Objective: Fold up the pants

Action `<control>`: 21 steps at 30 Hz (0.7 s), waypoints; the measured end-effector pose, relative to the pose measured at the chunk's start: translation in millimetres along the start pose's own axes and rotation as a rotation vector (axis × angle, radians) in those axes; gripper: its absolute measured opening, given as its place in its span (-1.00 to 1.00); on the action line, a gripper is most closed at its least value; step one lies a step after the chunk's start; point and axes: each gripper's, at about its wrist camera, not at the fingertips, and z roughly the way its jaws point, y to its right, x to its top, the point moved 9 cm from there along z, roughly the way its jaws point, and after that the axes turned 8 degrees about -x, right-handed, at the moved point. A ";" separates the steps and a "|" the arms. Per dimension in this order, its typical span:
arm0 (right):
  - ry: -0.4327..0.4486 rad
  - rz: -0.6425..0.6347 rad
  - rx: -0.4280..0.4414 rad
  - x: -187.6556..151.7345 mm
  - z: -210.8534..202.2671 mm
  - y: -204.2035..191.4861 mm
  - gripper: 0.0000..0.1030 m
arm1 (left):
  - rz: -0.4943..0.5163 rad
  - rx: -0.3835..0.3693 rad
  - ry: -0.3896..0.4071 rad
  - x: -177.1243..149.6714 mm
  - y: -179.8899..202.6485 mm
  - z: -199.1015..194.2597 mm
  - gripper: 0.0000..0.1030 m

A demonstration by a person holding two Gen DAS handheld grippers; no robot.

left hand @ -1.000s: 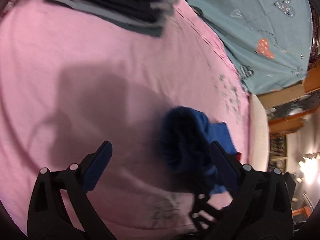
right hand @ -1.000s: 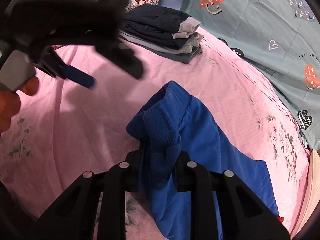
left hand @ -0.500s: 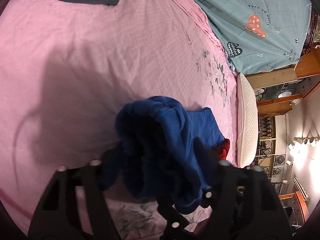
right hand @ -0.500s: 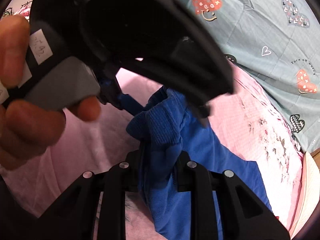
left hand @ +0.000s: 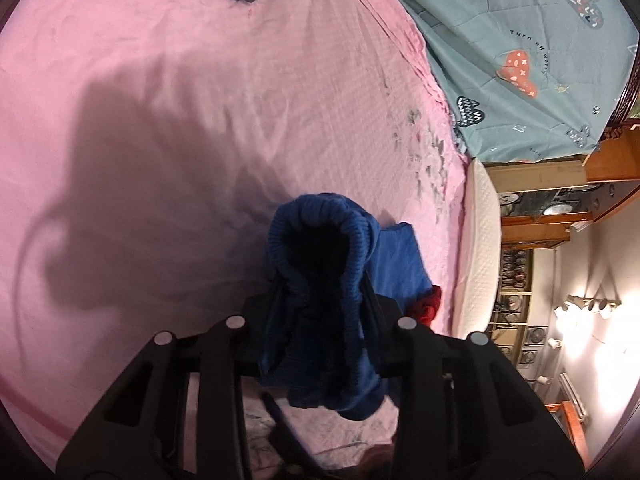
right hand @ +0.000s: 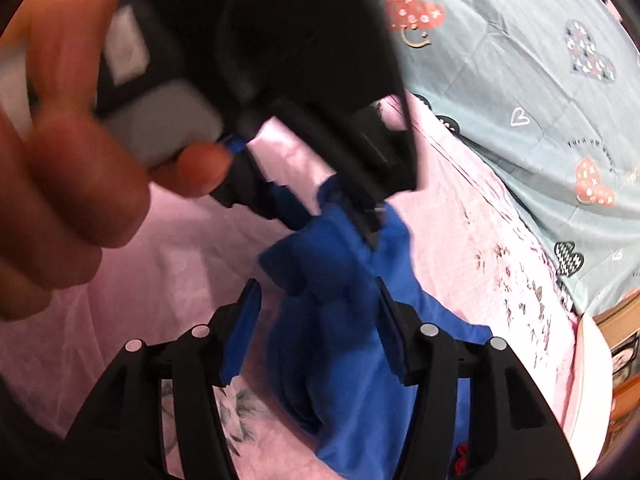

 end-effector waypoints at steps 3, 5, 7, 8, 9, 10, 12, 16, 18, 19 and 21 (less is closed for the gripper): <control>0.036 0.002 -0.023 5.6 -0.4 -1.7 0.11 | 0.011 -0.002 -0.021 0.7 1.2 -1.3 -0.32; 0.042 -0.005 -0.012 6.3 -1.0 -6.5 0.11 | 0.033 0.005 -0.041 0.8 0.9 -1.4 -0.33; 0.047 -0.019 -0.011 3.5 -1.8 -9.4 0.11 | 0.042 -0.010 -0.065 -0.5 1.0 -1.2 -0.35; 0.045 -0.023 -0.009 0.6 -1.4 -9.9 0.11 | 0.046 -0.028 -0.082 -0.6 1.4 -1.6 -0.35; 0.045 -0.021 -0.004 -1.7 -1.2 -9.5 0.11 | 0.046 -0.038 -0.092 -0.1 1.1 -2.2 -0.35; 0.044 -0.019 -0.005 -3.9 -0.7 -9.0 0.11 | 0.045 -0.042 -0.099 0.1 0.5 -2.9 -0.35; 0.033 -0.031 -0.024 -7.7 2.2 -11.4 0.11 | 0.034 -0.055 -0.109 0.1 1.3 -2.3 -0.35; 0.026 -0.060 -0.065 -6.6 6.7 -19.7 0.13 | 0.037 -0.057 -0.115 -0.9 6.2 0.0 -0.36; 0.026 -0.081 -0.099 -8.3 8.5 -21.5 0.13 | 0.042 -0.060 -0.123 -1.7 7.6 0.1 -0.36; 0.029 -0.079 -0.099 -8.3 7.4 -20.8 0.07 | 0.045 -0.059 -0.127 -1.9 8.6 0.1 -0.36; 0.028 -0.043 -0.078 -8.0 3.5 -15.5 -0.31 | 0.061 -0.035 -0.123 -0.9 8.0 -2.0 -0.36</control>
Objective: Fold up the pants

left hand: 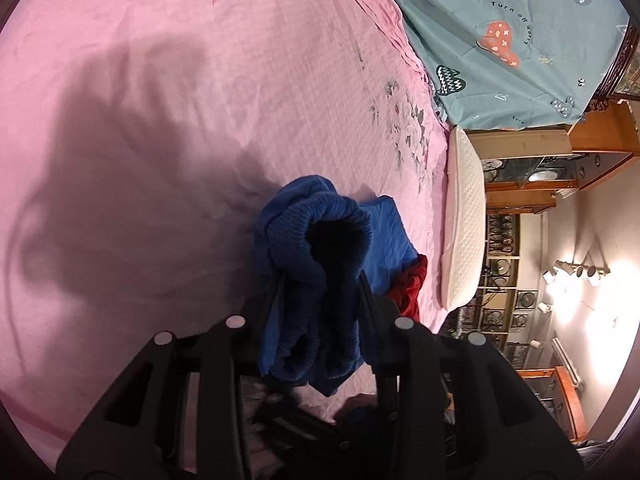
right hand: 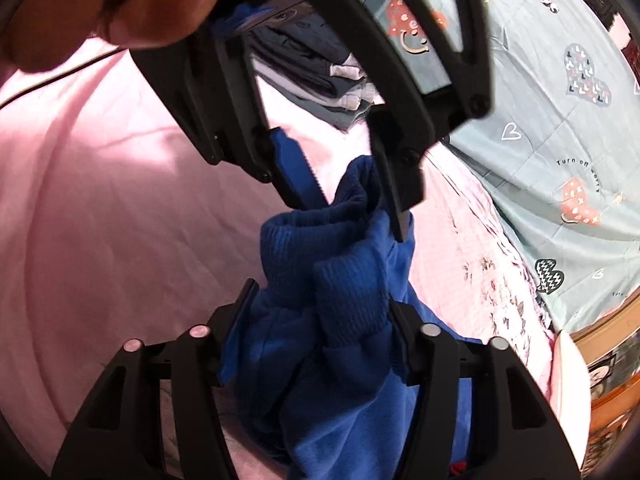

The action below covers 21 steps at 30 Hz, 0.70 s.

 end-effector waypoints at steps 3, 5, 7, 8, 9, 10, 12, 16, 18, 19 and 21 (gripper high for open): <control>-0.011 0.046 0.031 1.8 -7.5 7.7 -0.54 | -0.047 0.020 0.004 0.0 -5.9 -9.1 0.07; -0.003 0.053 0.035 1.9 -14.5 10.4 -0.55 | -0.089 0.025 0.016 -0.2 -6.6 -14.4 0.56; 0.008 0.046 0.040 2.6 -17.9 11.0 -0.55 | -0.071 0.030 -0.010 -2.6 1.5 -10.6 0.66; 0.016 0.040 0.041 4.4 -17.8 13.1 -0.55 | -0.069 0.033 -0.021 -3.6 4.0 -7.8 0.72; 0.020 0.039 0.045 3.8 -18.6 13.6 -0.55 | -0.066 0.031 -0.041 -5.4 8.5 -2.1 0.73; 0.023 0.039 0.048 3.9 -20.2 14.1 -0.55 | -0.058 0.029 -0.056 -6.8 12.3 3.6 0.73; 0.037 0.049 0.045 2.7 -24.5 13.6 -0.55 | -0.043 0.052 -0.049 -7.1 13.7 12.7 0.67; 0.055 0.078 0.039 -5.2 -25.7 27.4 -0.55 | -0.013 0.079 -0.018 -11.1 18.0 19.5 -0.24; 0.068 0.099 0.048 -8.3 -29.7 33.3 -0.55 | 0.005 0.079 -0.002 -15.8 23.3 17.9 -0.30; 0.082 0.104 0.047 -9.3 -34.4 35.6 -0.55 | 0.019 0.083 0.006 -18.3 28.5 17.3 -0.33; 0.102 0.117 0.046 -11.5 -38.2 43.2 -0.55 | 0.042 0.097 0.023 -22.6 39.8 16.2 -0.35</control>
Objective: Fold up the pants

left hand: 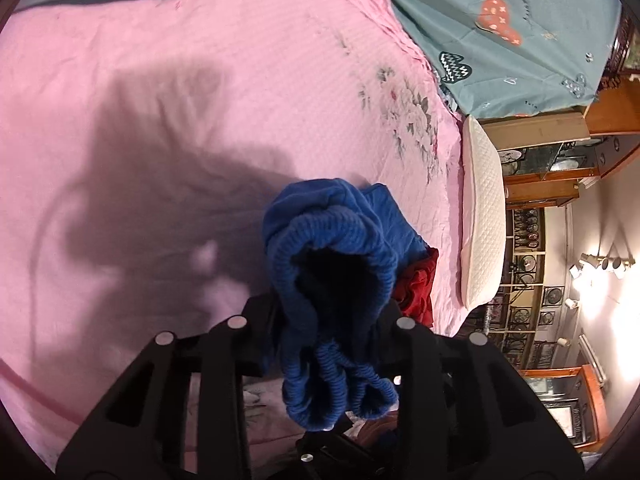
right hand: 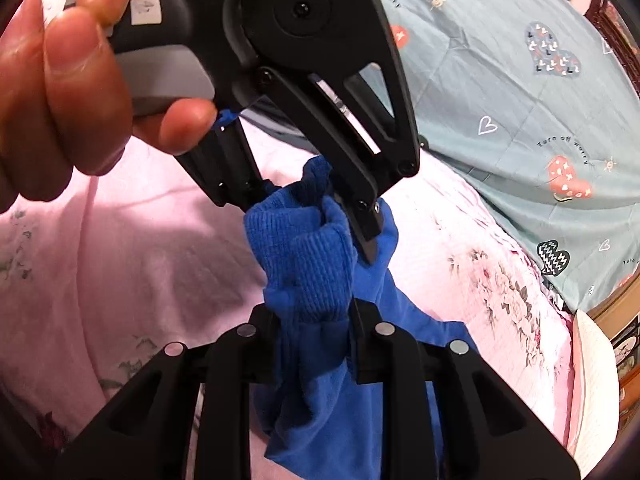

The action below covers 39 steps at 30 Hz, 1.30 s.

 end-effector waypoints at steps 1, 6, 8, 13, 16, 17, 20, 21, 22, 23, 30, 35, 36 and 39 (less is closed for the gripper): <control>0.012 0.011 -0.002 0.9 -4.8 3.8 -0.55 | 0.005 0.001 0.008 -1.4 5.4 -1.4 -0.35; 0.059 0.188 -0.006 -3.1 -39.5 53.8 -0.55 | 0.087 -0.033 0.024 -4.3 69.0 6.0 -0.35; 0.055 0.272 -0.005 -12.0 -48.3 80.2 -0.55 | 0.119 -0.048 0.013 -5.6 93.3 18.5 -0.35; -0.016 0.492 -0.009 -64.4 -65.1 153.6 -0.56 | 0.168 -0.087 -0.066 -19.5 154.1 84.6 -0.35; -0.073 0.591 -0.011 -104.9 -67.2 186.0 -0.57 | 0.192 -0.071 -0.120 -30.7 179.6 136.3 -0.35; -0.097 0.628 -0.008 -120.2 -67.1 195.7 -0.57 | 0.197 -0.059 -0.132 -33.8 184.2 151.3 -0.34; -0.162 0.740 0.021 -163.9 -59.2 218.4 -0.58 | 0.208 0.007 -0.177 -44.6 195.0 205.4 -0.34; -0.180 0.773 0.032 -175.1 -55.9 225.7 -0.58 | 0.213 0.028 -0.183 -46.4 196.1 216.2 -0.34; -0.197 0.807 0.041 -187.0 -53.4 231.9 -0.59 | 0.219 0.050 -0.192 -49.3 197.8 229.3 -0.34; -0.209 0.833 0.049 -197.7 -52.4 236.3 -0.59 | 0.219 0.066 -0.199 -51.7 198.8 240.4 -0.34; -0.291 1.002 0.141 -249.9 -28.9 251.1 -0.60 | 0.186 0.148 -0.225 -58.7 188.3 281.2 -0.09; -0.349 1.134 0.240 -282.2 -5.8 254.4 -0.55 | 0.268 0.211 -0.194 -61.9 192.2 263.1 0.19; -0.350 1.165 0.269 -285.2 -3.5 254.5 -0.52 | 0.308 0.229 -0.166 -59.0 195.7 253.5 0.21; -0.349 1.229 0.326 -288.7 1.7 259.3 -0.43 | 0.377 0.284 -0.094 -51.3 193.2 220.6 0.26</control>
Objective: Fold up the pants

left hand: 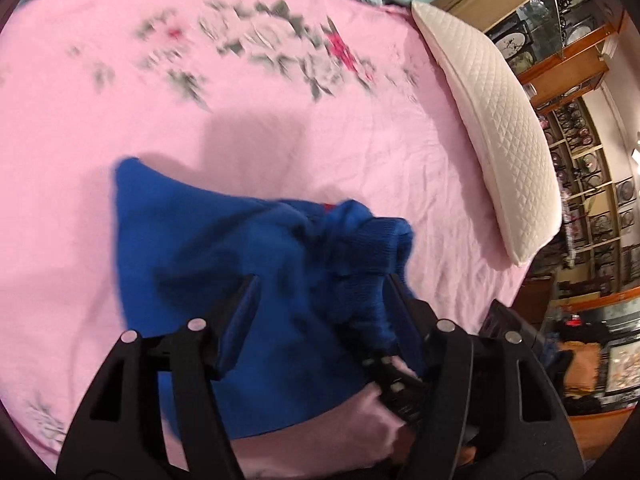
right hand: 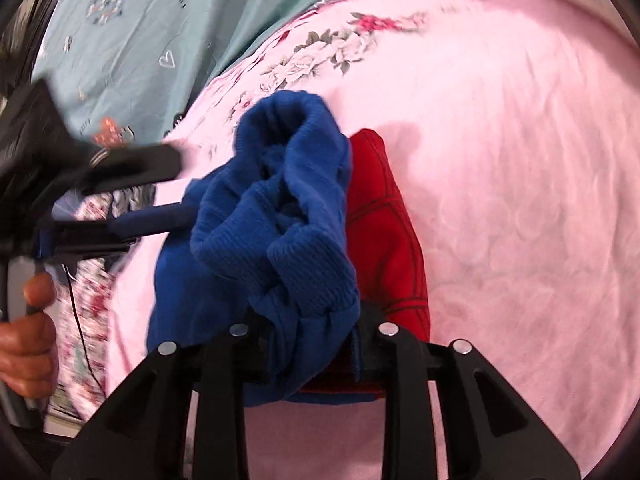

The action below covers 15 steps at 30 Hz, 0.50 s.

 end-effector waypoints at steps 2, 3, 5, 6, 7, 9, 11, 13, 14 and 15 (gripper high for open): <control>-0.016 0.014 0.009 1.1 -3.6 1.2 -0.35 | 0.024 0.047 0.021 -4.8 -14.7 -14.4 0.26; -0.025 0.011 0.002 1.6 -6.2 1.9 -0.28 | 0.033 0.067 0.026 -9.4 -22.2 -21.0 0.25; -0.025 -0.001 -0.028 -0.4 -18.2 1.3 -0.19 | 0.046 0.087 0.018 -20.1 -36.1 -28.4 0.22; -0.014 -0.007 -0.047 0.0 -25.6 2.1 -0.17 | 0.053 0.096 0.010 -27.4 -41.3 -30.7 0.21; -0.002 -0.015 -0.065 -0.5 -33.9 2.2 -0.17 | 0.058 0.103 0.007 -32.6 -46.1 -33.2 0.20; 0.026 -0.025 -0.087 -6.6 -54.1 2.3 -0.17 | 0.070 0.108 0.003 -44.6 -53.1 -37.4 0.20; 0.062 -0.039 -0.120 -2.3 -71.9 1.2 -0.17 | 0.087 0.082 0.001 -56.1 -53.2 -38.7 0.18; 0.103 -0.050 -0.127 7.4 -83.1 -5.6 -0.17 | 0.108 0.059 0.002 -60.5 -50.3 -35.0 0.13; 0.119 -0.067 -0.108 13.4 -86.5 -15.5 -0.17 | 0.118 0.048 0.001 -62.0 -47.0 -32.1 0.12; 0.130 -0.091 -0.081 18.7 -86.9 -27.1 -0.17 | 0.129 0.033 -0.006 -64.5 -45.0 -28.3 0.12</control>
